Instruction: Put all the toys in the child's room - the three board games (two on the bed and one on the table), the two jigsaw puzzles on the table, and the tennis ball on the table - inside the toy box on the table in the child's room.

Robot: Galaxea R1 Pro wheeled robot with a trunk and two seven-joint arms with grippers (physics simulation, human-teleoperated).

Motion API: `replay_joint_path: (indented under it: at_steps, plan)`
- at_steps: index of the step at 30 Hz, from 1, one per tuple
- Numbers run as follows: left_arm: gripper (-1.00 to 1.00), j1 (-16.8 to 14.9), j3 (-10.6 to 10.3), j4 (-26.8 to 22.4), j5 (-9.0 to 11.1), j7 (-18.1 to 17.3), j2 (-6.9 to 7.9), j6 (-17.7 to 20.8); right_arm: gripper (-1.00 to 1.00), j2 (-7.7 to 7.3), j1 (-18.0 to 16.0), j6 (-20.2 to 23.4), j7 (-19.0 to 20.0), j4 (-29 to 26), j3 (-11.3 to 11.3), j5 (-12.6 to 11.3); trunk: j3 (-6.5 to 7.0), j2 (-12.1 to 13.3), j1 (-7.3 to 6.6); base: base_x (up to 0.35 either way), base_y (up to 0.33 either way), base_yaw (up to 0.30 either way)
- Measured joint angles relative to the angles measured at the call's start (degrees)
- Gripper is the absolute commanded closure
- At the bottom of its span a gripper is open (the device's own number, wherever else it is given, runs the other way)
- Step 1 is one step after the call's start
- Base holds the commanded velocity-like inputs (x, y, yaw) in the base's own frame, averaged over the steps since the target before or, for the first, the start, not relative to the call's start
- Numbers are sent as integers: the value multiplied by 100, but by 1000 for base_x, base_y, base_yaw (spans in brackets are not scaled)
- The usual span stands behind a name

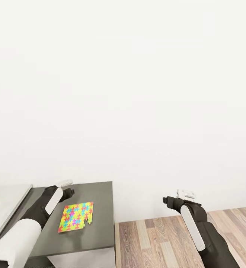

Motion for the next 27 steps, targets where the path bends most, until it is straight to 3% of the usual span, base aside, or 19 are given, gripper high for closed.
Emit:
replay_joint_path:
  at_steps: [27]
  plan:
    - [-100, 0, -22, -6, -17, -1, 2, -24, -100, 6, 0, 5, 0, -5, -1, 0, -255, -1, 0, 0, 0, 0]
